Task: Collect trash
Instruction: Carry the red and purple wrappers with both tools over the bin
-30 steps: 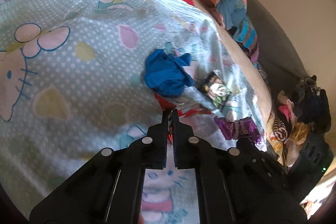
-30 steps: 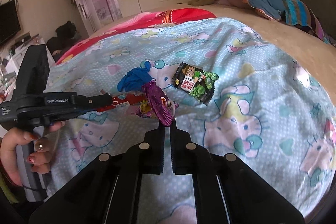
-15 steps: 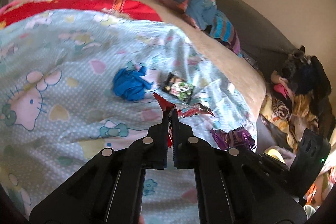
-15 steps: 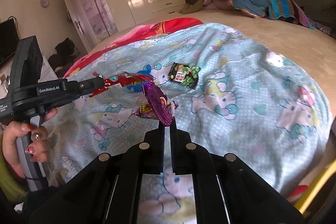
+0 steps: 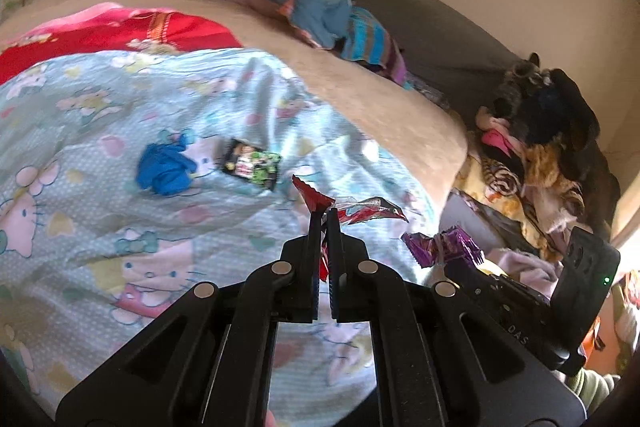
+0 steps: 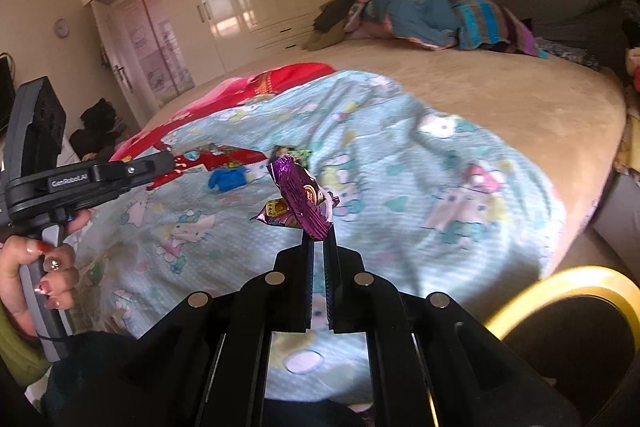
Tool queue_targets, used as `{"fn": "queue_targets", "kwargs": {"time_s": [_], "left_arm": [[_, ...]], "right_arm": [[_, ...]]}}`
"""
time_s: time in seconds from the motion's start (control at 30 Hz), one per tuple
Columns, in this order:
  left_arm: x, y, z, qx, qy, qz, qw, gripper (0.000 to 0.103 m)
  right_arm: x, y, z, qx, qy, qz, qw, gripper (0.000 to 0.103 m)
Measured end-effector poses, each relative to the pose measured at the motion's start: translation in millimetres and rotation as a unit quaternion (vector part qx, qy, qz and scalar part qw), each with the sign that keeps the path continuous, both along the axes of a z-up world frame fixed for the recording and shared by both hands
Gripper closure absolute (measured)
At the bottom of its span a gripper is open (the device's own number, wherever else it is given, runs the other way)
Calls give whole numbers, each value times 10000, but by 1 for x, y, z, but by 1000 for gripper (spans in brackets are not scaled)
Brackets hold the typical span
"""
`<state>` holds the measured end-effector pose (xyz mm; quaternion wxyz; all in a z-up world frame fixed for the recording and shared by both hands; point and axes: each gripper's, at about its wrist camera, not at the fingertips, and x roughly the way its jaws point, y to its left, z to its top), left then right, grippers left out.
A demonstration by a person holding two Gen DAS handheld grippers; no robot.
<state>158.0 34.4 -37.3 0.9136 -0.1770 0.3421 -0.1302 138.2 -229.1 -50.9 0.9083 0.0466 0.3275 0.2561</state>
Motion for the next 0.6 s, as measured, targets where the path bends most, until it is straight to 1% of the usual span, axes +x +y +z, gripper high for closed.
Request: {"fn": "queue_targets", "kwargs": {"time_s": [0.27, 0.6], "left_arm": [[-7, -32, 11, 68, -127, -371, 9992, 102], [-14, -70, 13, 173, -157, -831, 9963, 102]], "right_arm": [[-15, -40, 5, -81, -23, -356, 9993, 98], [-36, -86, 9, -190, -7, -709, 9973, 98]]}}
